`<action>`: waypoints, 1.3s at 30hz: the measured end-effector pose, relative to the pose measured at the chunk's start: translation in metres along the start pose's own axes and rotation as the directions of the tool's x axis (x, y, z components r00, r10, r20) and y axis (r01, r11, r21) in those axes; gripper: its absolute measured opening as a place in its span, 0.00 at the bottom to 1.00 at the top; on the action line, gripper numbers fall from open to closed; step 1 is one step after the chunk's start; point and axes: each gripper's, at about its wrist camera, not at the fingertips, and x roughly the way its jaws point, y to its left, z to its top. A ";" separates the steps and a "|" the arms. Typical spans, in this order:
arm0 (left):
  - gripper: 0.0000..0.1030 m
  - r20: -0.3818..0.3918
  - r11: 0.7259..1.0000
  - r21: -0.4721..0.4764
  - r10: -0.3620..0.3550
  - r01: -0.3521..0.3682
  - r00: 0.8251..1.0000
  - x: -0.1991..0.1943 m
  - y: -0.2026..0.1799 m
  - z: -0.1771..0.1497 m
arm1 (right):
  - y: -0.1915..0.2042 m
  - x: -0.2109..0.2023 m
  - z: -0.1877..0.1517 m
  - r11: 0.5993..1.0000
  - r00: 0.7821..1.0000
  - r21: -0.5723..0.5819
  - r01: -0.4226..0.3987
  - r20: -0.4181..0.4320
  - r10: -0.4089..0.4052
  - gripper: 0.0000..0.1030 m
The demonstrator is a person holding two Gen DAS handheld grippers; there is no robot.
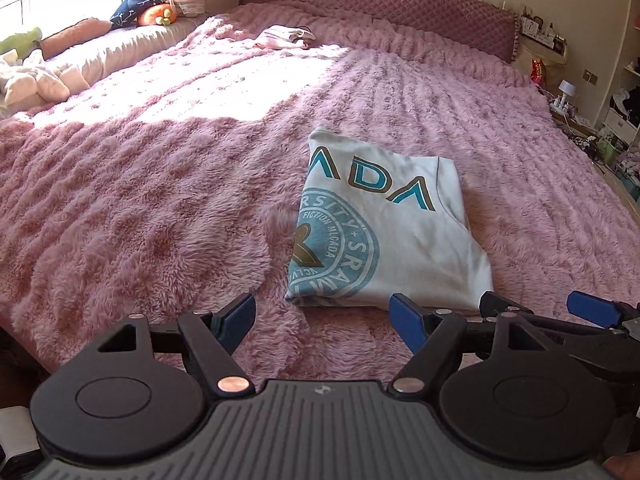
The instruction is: Fold small clothes
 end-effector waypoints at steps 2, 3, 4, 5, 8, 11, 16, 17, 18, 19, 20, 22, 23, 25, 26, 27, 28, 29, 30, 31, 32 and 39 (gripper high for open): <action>0.86 -0.008 1.000 0.003 0.000 0.000 1.000 0.000 -0.001 -0.003 | -0.001 0.000 -0.002 1.000 1.000 -0.001 0.013 -0.007 -0.013 0.79; 0.86 -0.012 1.000 -0.001 -0.001 0.001 1.000 0.001 -0.001 -0.004 | -0.002 0.001 -0.003 1.000 1.000 0.002 0.013 -0.010 -0.013 0.79; 0.86 -0.017 1.000 -0.006 -0.004 0.004 1.000 0.001 -0.001 -0.005 | -0.003 0.001 -0.003 1.000 1.000 0.007 0.012 -0.014 -0.012 0.79; 0.86 -0.022 1.000 -0.009 -0.007 0.007 1.000 0.001 -0.001 -0.005 | -0.003 0.001 -0.003 1.000 1.000 0.011 0.012 -0.017 -0.012 0.79; 0.86 -0.030 1.000 -0.012 -0.008 0.007 1.000 0.001 -0.001 -0.007 | -0.004 0.002 -0.004 1.000 1.000 0.018 0.014 -0.021 -0.014 0.79; 0.86 -0.040 1.000 -0.013 -0.009 0.008 0.999 0.003 -0.002 -0.007 | -0.003 0.004 -0.003 1.000 0.999 0.016 0.017 -0.027 -0.017 0.79; 0.86 -0.045 1.000 -0.012 -0.007 0.007 0.999 0.004 -0.003 -0.008 | -0.002 0.006 -0.003 1.000 0.999 0.018 0.020 -0.033 -0.019 0.79; 0.86 -0.046 1.000 -0.011 -0.005 0.005 0.999 0.004 -0.003 -0.008 | -0.002 0.007 -0.003 1.000 0.999 0.018 0.020 -0.034 -0.020 0.79; 0.86 -0.048 1.000 -0.009 -0.002 0.002 0.999 0.005 -0.003 -0.008 | -0.003 0.007 -0.003 1.000 0.999 0.019 0.021 -0.036 -0.020 0.79; 0.86 -0.051 1.000 -0.008 0.001 -0.001 0.999 0.005 -0.004 -0.008 | -0.003 0.008 -0.003 1.000 0.999 0.020 0.021 -0.039 -0.021 0.79; 0.86 -0.053 1.000 -0.007 0.003 -0.004 0.999 0.006 -0.004 -0.008 | -0.002 0.008 -0.003 1.000 0.999 0.019 0.022 -0.041 -0.021 0.79; 0.86 -0.061 1.000 -0.008 0.005 -0.006 0.998 0.007 -0.004 -0.008 | -0.002 0.010 -0.004 1.000 0.999 0.019 0.023 -0.046 -0.022 0.79; 0.86 -0.064 1.000 -0.011 0.003 -0.004 0.998 0.007 -0.003 -0.008 | -0.002 0.010 -0.004 1.000 0.999 0.020 0.023 -0.047 -0.022 0.79; 0.86 -0.069 1.000 -0.015 -0.002 0.001 0.998 0.008 -0.002 -0.009 | -0.003 0.011 -0.005 1.000 0.999 0.021 0.022 -0.049 -0.021 0.79; 0.86 -0.072 1.000 -0.018 -0.004 0.003 0.997 0.008 -0.002 -0.009 | -0.003 0.011 -0.005 1.000 0.999 0.021 0.022 -0.050 -0.021 0.79; 0.86 -0.075 1.000 -0.019 -0.004 0.003 0.997 0.008 -0.002 -0.009 | -0.002 0.011 -0.005 1.000 0.998 0.020 0.023 -0.051 -0.022 0.79; 0.86 -0.078 1.000 -0.021 -0.004 0.002 0.997 0.008 -0.002 -0.009 | -0.003 0.011 -0.005 1.000 0.998 0.020 0.023 -0.051 -0.022 0.79; 0.86 -0.079 1.000 -0.020 -0.002 0.000 0.997 0.009 -0.002 -0.009 | -0.003 0.011 -0.005 1.000 0.998 0.021 0.022 -0.052 -0.021 0.79; 0.86 -0.080 1.000 -0.018 0.000 -0.002 0.997 0.009 -0.002 -0.009 | -0.003 0.012 -0.005 1.000 0.998 0.022 0.021 -0.054 -0.020 0.79; 0.86 -0.079 1.000 -0.013 0.003 -0.004 0.997 0.009 -0.003 -0.009 | -0.003 0.012 -0.006 1.000 0.998 0.023 0.021 -0.056 -0.019 0.79; 0.86 -0.078 1.000 -0.010 0.006 -0.006 0.997 0.009 -0.003 -0.009 | -0.003 0.012 -0.006 0.999 0.998 0.024 0.021 -0.057 -0.019 0.79; 0.86 -0.083 1.000 -0.001 0.012 -0.012 0.997 0.010 -0.005 -0.008 | -0.004 0.015 -0.007 0.999 0.998 0.024 0.026 -0.063 -0.025 0.79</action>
